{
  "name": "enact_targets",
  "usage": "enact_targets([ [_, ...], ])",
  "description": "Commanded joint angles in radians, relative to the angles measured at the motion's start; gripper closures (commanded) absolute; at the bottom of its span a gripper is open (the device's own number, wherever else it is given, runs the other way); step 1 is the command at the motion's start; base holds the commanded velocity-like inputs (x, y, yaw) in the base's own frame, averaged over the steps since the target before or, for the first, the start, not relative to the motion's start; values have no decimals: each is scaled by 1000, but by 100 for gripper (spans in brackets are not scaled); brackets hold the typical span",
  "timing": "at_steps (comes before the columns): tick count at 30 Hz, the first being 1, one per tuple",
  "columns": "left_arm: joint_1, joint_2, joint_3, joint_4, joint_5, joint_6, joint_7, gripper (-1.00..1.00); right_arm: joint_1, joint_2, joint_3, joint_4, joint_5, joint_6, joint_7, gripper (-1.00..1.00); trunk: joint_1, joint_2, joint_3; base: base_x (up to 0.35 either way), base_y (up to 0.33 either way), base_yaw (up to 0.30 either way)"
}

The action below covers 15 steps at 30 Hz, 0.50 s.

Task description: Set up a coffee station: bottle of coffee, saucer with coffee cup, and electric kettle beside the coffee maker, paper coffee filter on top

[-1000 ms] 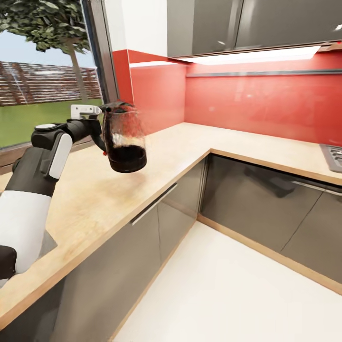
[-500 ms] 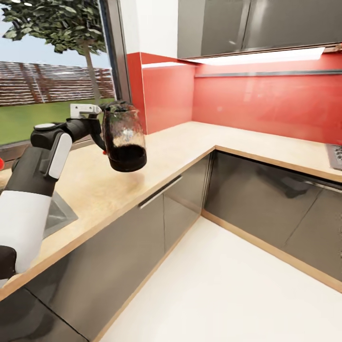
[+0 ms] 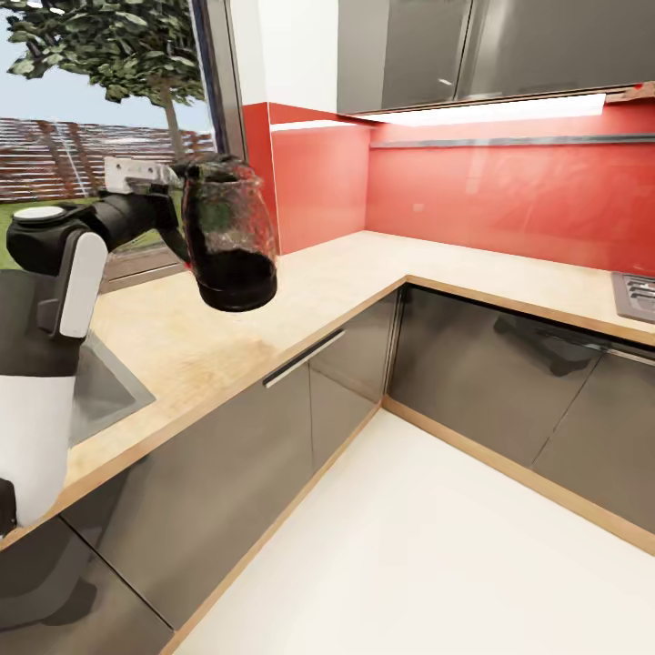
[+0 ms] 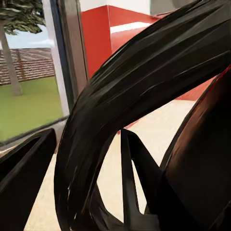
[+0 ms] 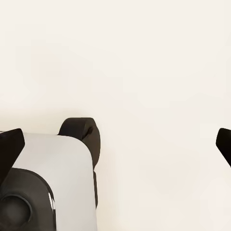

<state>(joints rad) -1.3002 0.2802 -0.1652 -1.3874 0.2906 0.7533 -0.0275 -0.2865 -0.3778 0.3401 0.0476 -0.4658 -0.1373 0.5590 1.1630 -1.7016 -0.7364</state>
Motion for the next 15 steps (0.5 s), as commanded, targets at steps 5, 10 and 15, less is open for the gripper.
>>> enact_targets([
  [5,64,29,19,-116,0,13,-3,100,-2,0,9,5,-8,-7,6,-100,0,0,-1,0,0,0],
  [10,153,37,119,-166,3,13,-3,100,-2,0,10,5,-8,-7,6,-100,0,0,-1,0,0,0],
  [15,183,39,140,-182,4,12,-3,100,-2,0,9,5,-8,-7,6,-100,0,0,-1,0,0,0],
])
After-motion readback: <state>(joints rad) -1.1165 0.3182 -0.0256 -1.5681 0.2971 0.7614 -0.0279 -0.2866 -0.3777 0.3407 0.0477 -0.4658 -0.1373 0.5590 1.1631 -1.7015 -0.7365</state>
